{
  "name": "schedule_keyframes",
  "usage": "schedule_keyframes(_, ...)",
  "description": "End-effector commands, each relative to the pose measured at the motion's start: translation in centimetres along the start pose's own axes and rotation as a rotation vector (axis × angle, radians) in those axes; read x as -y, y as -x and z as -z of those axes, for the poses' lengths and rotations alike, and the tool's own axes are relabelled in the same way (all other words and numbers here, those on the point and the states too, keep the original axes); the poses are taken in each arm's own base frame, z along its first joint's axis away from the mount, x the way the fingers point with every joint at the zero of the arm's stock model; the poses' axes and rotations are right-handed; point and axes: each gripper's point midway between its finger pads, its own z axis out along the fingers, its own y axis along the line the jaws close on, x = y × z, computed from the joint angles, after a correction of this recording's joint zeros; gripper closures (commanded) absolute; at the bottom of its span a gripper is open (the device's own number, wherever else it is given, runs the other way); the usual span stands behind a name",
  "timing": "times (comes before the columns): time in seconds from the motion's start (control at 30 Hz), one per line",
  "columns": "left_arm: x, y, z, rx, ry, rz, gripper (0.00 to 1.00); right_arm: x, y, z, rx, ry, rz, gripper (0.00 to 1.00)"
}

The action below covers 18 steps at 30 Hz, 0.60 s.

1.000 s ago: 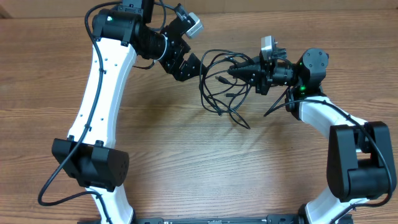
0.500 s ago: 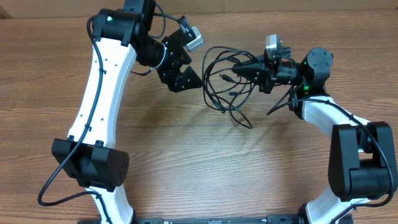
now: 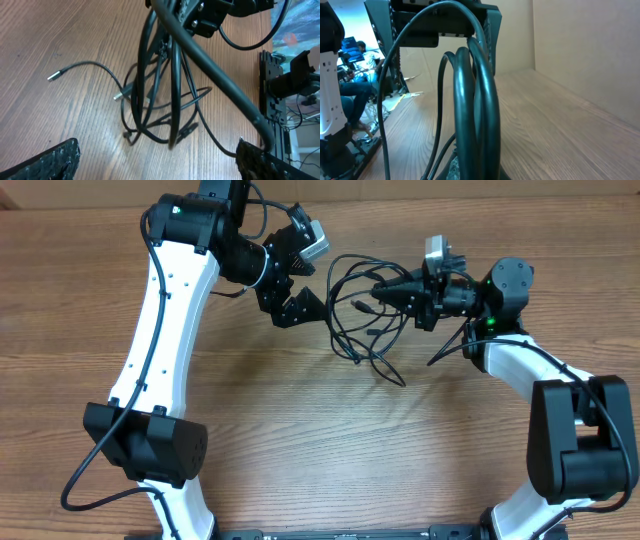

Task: Untangle cables

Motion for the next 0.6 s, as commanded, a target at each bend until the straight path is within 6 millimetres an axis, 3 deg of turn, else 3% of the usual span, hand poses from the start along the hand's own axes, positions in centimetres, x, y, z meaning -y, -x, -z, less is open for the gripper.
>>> schedule_keyframes(0.0,0.9,1.4,0.5,0.043,-0.009,-0.068,0.00,-0.9,0.8,-0.3,-0.001,0.029,0.008,0.96)
schedule_keyframes(0.27,1.2,2.1,-0.1,0.052,-0.008,-0.106,0.00,-1.8,0.8,-0.2,-0.012,0.073,0.020,0.96)
schedule_keyframes(0.57,0.9,1.7,-1.5,-0.014,0.019,-0.078,0.00,-2.0,0.8,-0.3,-0.017,0.085,-0.001,0.96)
